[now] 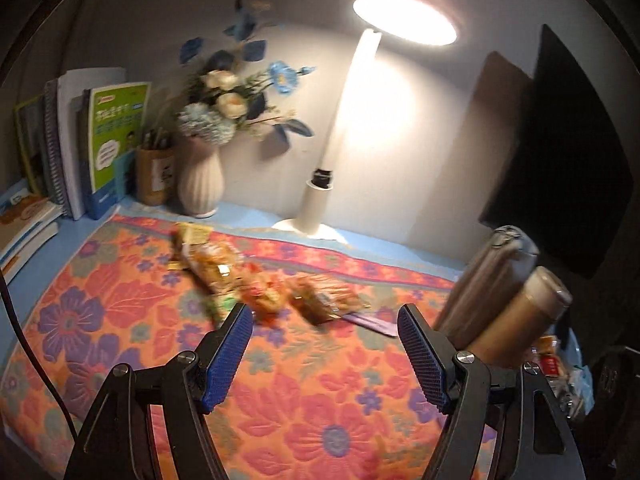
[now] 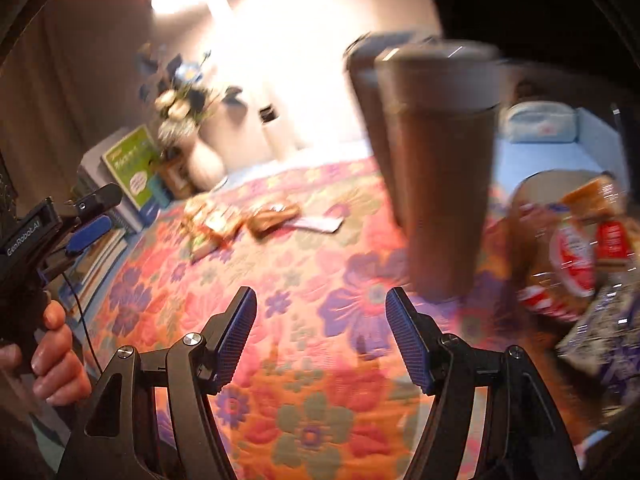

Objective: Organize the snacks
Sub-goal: 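Move both tools back over the remaining snacks on the quilt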

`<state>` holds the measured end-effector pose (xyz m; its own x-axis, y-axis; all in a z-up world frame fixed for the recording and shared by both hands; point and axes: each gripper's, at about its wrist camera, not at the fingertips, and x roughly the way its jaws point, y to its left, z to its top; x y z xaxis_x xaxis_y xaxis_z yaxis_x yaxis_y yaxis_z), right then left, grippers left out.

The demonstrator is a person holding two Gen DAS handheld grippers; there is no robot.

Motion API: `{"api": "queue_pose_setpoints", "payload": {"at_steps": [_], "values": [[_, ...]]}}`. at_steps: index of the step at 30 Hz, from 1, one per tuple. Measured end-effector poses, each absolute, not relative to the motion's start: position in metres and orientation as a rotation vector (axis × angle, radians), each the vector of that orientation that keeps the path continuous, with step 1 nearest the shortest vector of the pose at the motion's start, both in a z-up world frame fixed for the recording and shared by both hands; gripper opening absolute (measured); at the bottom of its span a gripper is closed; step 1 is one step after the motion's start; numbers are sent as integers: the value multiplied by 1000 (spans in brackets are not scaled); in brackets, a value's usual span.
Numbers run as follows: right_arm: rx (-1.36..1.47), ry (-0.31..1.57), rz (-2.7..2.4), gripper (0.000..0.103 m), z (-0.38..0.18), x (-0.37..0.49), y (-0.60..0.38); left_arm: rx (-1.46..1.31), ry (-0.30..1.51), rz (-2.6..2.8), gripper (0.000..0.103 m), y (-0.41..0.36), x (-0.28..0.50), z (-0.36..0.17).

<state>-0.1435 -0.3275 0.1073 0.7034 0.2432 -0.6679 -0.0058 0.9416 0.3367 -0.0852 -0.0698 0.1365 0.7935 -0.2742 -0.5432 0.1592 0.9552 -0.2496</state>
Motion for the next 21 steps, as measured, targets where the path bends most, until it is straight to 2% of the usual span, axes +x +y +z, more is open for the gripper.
{"api": "queue_pose_setpoints", "payload": {"at_steps": [7, 13, 21], "values": [[248, 835, 167, 67, 66, -110, -279, -178, 713, -49, 73, 2, -57, 71], [176, 883, 152, 67, 49, -94, -256, -169, 802, -39, 73, 17, -31, 31], [189, 919, 120, 67, 42, -77, -256, -185, 837, -137, 73, 15, -8, 36]]}}
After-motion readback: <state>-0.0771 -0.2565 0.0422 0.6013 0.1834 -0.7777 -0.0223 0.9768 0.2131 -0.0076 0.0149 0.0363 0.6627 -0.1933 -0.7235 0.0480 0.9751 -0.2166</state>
